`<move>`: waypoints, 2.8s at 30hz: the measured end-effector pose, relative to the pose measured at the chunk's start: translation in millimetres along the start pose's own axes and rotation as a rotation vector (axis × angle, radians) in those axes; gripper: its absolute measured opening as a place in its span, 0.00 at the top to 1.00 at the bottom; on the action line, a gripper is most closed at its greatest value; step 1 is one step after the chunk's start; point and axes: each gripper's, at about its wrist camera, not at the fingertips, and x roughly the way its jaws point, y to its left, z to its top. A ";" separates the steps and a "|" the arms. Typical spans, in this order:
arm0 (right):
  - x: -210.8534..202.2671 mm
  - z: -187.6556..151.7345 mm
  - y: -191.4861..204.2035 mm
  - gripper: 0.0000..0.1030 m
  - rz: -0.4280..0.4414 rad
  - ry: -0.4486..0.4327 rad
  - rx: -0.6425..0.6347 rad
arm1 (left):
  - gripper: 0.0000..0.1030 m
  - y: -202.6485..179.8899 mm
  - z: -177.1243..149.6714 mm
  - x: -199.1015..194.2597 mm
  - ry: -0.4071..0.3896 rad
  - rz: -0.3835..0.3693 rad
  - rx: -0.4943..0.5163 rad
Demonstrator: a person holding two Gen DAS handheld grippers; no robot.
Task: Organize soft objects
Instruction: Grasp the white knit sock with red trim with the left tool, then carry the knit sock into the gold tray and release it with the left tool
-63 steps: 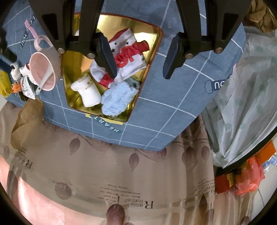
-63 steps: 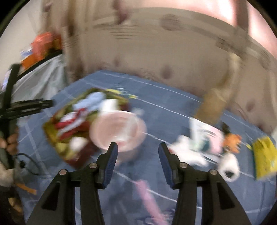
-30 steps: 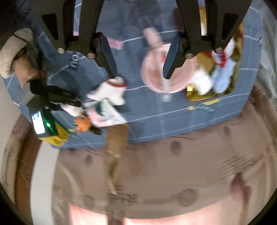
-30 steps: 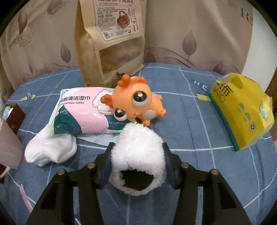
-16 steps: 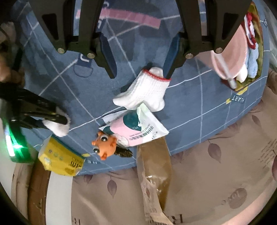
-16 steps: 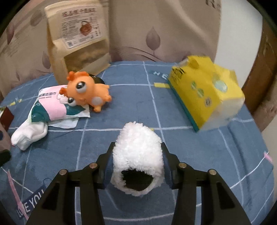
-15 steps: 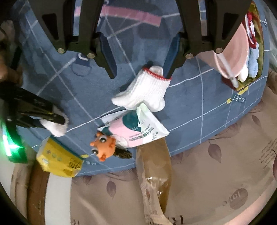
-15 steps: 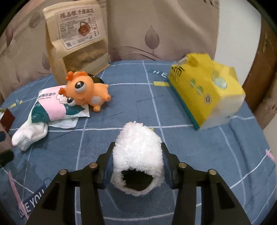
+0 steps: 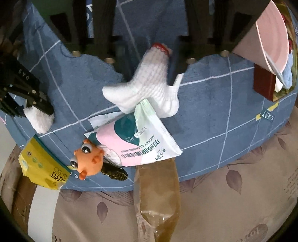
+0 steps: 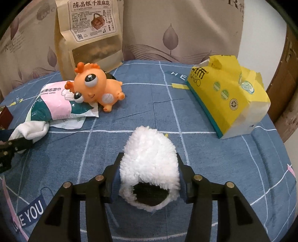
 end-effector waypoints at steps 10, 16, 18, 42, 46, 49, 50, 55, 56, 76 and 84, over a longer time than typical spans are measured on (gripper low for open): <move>3.8 3.1 -0.1 0.54 0.006 0.005 0.002 | 0.81 -7.1 -7.8 -28.0 -0.003 -0.002 -0.001; 4.1 3.1 0.0 0.52 0.011 0.007 0.004 | 0.81 -8.9 -16.3 -51.0 -0.022 -0.023 0.004; 3.7 2.8 -0.3 0.52 0.010 0.007 0.004 | 0.81 -9.9 -19.2 -60.1 -0.035 -0.024 0.012; 3.2 3.1 -0.2 0.52 0.011 0.008 0.005 | 0.81 82.1 -33.9 -151.8 -0.173 0.109 -0.088; 3.2 3.1 0.0 0.52 0.011 0.009 0.005 | 0.81 113.4 -39.0 -156.9 -0.167 0.159 -0.134; 3.2 3.0 -0.2 0.52 0.011 0.009 0.005 | 0.81 137.4 -44.4 -156.3 -0.155 0.206 -0.164; 3.2 3.1 -0.3 0.52 0.011 0.009 0.005 | 0.81 146.5 -45.9 -155.0 -0.148 0.219 -0.176; 3.2 3.1 -0.5 0.52 0.011 0.009 0.005 | 0.81 183.4 -51.6 -147.1 -0.118 0.271 -0.233; 3.2 3.1 -0.4 0.52 0.011 0.009 0.005 | 0.81 189.2 -52.9 -145.1 -0.110 0.278 -0.245; 3.3 2.8 -0.5 0.52 0.011 0.011 0.005 | 0.81 271.2 -60.0 -100.6 -0.038 0.348 -0.388; 3.4 2.7 -0.3 0.52 0.011 0.011 0.005 | 0.81 281.4 -66.1 -75.6 -0.006 0.358 -0.393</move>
